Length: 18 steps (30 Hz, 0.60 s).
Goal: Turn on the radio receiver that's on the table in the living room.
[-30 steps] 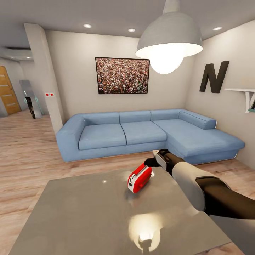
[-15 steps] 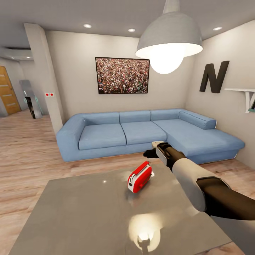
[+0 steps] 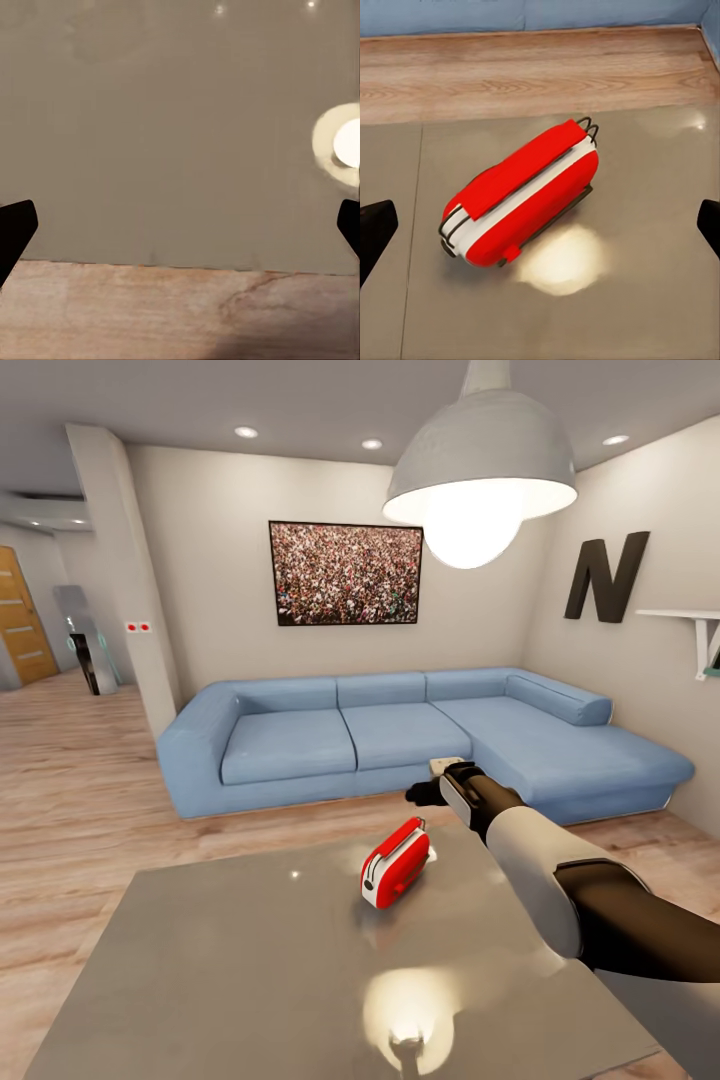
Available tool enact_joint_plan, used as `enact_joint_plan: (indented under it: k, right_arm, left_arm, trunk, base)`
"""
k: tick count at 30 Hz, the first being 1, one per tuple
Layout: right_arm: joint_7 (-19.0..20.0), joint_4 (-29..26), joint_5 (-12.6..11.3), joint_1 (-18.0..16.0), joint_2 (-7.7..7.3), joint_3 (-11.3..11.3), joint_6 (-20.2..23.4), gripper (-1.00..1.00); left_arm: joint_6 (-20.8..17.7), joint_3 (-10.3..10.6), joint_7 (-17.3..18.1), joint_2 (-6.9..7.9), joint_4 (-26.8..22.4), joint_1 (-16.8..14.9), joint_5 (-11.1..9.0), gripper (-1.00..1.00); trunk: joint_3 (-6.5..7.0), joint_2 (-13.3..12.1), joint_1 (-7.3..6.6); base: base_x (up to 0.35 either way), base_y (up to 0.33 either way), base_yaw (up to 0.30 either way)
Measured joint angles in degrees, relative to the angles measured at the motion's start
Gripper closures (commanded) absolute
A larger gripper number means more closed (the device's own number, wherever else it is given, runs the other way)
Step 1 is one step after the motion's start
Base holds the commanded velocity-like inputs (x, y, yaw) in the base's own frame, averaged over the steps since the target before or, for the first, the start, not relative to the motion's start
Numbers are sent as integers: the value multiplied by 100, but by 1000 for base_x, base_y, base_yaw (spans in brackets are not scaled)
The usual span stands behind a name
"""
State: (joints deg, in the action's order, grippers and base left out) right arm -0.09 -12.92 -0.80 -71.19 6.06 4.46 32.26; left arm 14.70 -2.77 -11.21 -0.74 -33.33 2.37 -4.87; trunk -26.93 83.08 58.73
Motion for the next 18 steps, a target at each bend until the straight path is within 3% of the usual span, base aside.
enact_joint_plan:
  k: [5,18]
  right_arm:
    - [0,0,-2,0,0,-9,0,-100]
    - [14,0,-17,0,-9,-24,-17,-100]
  left_arm:
    - [-2,-12,-3,5,-1,0,-2,-100]
    - [-2,-14,-4,4,1,0,4,-100]
  trunk:
    - [0,0,0]
    - [0,0,0]
  base:
    - [182,0,0]
    - [10,0,0]
